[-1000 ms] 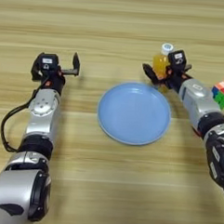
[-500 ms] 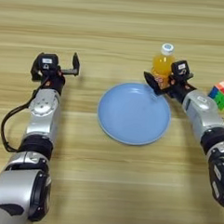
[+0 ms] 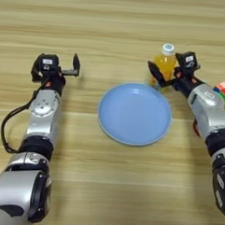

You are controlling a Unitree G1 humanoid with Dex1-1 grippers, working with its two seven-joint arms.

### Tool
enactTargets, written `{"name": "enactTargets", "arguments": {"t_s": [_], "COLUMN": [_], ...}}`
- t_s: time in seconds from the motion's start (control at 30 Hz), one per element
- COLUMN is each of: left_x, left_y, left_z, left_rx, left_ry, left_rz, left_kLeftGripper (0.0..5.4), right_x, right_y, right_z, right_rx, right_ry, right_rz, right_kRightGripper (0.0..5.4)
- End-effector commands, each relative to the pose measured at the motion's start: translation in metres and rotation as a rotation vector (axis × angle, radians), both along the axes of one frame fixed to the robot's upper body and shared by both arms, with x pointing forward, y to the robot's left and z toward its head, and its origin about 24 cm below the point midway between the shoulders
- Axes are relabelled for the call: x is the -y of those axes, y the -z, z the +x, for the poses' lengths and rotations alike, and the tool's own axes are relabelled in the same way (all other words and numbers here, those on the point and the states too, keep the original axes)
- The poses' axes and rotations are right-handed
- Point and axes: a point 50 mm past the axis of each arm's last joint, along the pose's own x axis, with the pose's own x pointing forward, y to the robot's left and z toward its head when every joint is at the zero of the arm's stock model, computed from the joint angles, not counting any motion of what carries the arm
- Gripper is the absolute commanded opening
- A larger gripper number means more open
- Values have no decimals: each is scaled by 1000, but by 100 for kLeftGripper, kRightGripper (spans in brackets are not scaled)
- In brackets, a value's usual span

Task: Move the objects on the table

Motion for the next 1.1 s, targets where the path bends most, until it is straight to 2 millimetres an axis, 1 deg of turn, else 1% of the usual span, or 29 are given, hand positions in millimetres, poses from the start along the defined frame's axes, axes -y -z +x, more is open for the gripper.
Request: {"name": "enactTargets", "arguments": {"t_s": [0.03, 0.2, 0.37, 0.47, 0.57, 0.77, 0.83, 0.97, 1.1], "left_x": [0, 1, 1, 1, 2, 3, 3, 3, 2], "left_y": [2, 2, 2, 2, 2, 2, 2, 3, 3], "left_z": [0, 0, 0, 0, 0, 1, 1, 1, 1], "left_rx": [-13, -14, -13, -13, -12, -14, -17, -25, -28], "left_ry": [-3, -3, -3, -3, -3, -2, 1, 5, 6], "left_rz": [-4, -4, -4, -4, -3, -3, -1, 3, 5], "left_kLeftGripper": [540, 540, 540, 540, 540, 540, 540, 540, 540], "right_x": [-2, -3, 1, 7, 19, 55, 71, 97, 118], "right_y": [-30, -51, -69, -78, -83, -78, -73, -64, -55], "right_z": [7, 10, 9, 5, -2, -19, -26, -38, -45], "right_rx": [83, 142, 207, 245, 280, 268, 249, 214, 167], "right_ry": [-20, -27, -14, 2, 39, 127, 167, 225, 277], "right_rz": [-5, -9, -4, 18, 27, -9, -29, -63, -92], "right_kRightGripper": [538, 538, 538, 538, 538, 538, 538, 538, 538]}}
